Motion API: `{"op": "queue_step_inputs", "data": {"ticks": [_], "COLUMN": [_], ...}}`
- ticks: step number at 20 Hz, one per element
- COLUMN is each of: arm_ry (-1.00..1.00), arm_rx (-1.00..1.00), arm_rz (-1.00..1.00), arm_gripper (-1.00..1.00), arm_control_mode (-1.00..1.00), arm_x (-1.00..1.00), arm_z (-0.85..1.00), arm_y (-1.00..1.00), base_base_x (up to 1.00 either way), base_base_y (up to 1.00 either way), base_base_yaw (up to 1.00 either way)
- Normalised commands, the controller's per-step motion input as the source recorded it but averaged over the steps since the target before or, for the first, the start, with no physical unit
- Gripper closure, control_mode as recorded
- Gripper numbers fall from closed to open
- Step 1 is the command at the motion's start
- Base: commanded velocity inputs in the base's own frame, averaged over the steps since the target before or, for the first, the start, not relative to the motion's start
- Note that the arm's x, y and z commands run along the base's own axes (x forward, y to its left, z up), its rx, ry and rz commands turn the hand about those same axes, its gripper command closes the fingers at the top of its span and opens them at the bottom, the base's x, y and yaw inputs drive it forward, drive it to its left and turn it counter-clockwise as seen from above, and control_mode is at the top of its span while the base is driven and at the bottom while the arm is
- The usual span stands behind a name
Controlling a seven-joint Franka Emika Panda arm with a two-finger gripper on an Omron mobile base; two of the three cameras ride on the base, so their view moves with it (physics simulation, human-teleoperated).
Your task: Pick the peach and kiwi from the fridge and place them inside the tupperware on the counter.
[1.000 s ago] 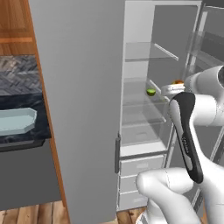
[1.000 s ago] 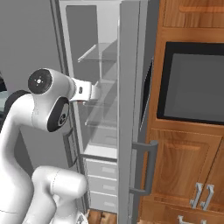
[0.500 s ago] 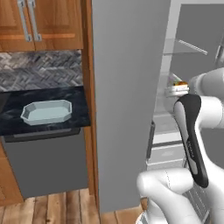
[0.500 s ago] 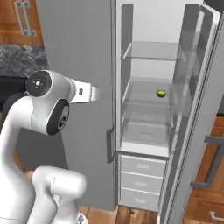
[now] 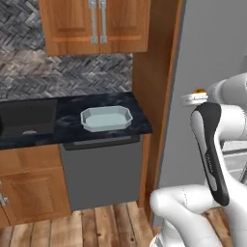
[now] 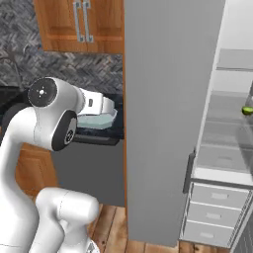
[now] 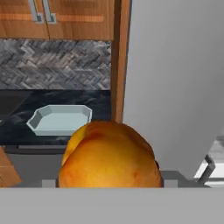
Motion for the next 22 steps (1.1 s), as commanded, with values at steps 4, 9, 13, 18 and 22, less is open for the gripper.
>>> {"op": "queue_step_inputs", "data": {"ticks": [4, 9, 13, 18, 22], "arm_ry": [0.00, 0.00, 0.00, 0.00, 0.00], "arm_rx": [0.00, 0.00, 0.00, 0.00, 0.00], "arm_rz": [0.00, 0.00, 0.00, 0.00, 0.00], "arm_gripper": [1.00, 1.00, 1.00, 1.00, 1.00], "arm_control_mode": [1.00, 1.00, 1.00, 1.00, 1.00], "arm_x": [0.00, 0.00, 0.00, 0.00, 0.00], "arm_z": [0.00, 0.00, 0.00, 0.00, 0.00], "arm_y": [0.00, 0.00, 0.00, 0.00, 0.00], "base_base_x": [0.00, 0.00, 0.05, 0.16, 0.35], "base_base_y": [1.00, 0.95, 0.49, 0.08, -0.01], "base_base_yaw": [0.00, 0.00, 0.00, 0.00, 0.00]}}
